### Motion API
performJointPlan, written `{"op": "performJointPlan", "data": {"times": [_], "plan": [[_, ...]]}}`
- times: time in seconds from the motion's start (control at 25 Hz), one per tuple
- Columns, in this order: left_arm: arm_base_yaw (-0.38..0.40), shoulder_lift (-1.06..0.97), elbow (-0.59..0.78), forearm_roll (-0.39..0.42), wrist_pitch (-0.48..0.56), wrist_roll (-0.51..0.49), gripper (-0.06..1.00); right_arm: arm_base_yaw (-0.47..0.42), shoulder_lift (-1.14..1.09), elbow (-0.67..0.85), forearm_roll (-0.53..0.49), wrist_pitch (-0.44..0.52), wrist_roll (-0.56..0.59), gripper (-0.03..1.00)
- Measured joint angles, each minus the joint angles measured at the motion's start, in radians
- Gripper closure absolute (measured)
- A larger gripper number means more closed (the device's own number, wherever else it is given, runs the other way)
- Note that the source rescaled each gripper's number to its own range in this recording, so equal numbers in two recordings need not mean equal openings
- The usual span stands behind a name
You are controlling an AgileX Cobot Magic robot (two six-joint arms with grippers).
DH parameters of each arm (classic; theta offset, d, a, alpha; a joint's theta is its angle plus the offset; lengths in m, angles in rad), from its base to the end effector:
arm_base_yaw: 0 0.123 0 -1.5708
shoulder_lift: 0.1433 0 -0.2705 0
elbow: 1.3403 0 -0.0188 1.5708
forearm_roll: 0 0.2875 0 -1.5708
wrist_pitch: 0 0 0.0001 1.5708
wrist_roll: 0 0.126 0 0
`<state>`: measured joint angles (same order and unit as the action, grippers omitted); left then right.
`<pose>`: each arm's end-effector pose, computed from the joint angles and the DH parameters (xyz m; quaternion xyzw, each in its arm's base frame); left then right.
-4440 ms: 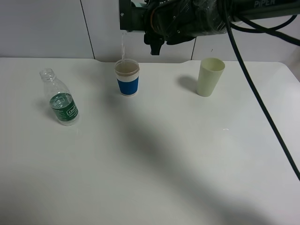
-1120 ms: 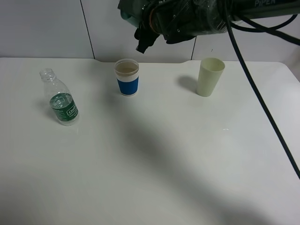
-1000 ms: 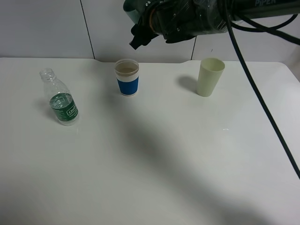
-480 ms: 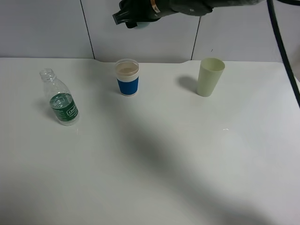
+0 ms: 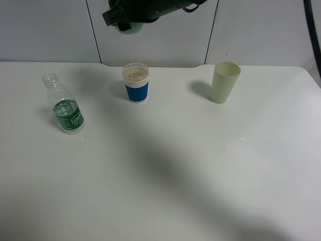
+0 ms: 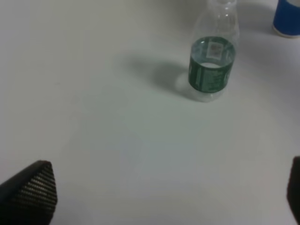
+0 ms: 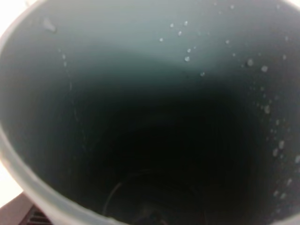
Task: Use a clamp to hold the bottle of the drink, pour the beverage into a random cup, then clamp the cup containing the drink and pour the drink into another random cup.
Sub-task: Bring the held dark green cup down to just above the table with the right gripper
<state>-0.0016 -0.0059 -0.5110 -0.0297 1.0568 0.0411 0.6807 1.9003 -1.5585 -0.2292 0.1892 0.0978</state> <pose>0.0712 -0.0034 0.2837 0.0188 0.8475 -0.0044 0.5305 0.4076 0.3231 0.2560 -0.3213 0.7804 0.1290 0.5206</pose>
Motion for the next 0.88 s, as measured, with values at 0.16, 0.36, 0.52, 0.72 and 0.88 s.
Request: {"op": "performJointPlan", "data": {"times": [0.16,0.36,0.52,0.72,0.88], "plan": [[0.000,0.000,0.000,0.000,0.000,0.000,-0.06,0.017,-0.008,0.000,0.187,0.000,-0.182,0.96],[0.000,0.000,0.000,0.000,0.000,0.000,-0.06,0.054,-0.049,0.123,0.318,-0.148,-0.270,0.96],[0.000,0.000,0.000,0.000,0.000,0.000,-0.06,0.072,-0.154,0.399,0.362,-0.391,-0.270,0.96],[0.000,0.000,0.000,0.000,0.000,0.000,-0.06,0.081,-0.197,0.529,0.362,-0.469,-0.261,0.96],[0.000,0.000,0.000,0.000,0.000,0.000,-0.06,0.087,-0.209,0.712,0.362,-0.625,-0.244,0.96]]}}
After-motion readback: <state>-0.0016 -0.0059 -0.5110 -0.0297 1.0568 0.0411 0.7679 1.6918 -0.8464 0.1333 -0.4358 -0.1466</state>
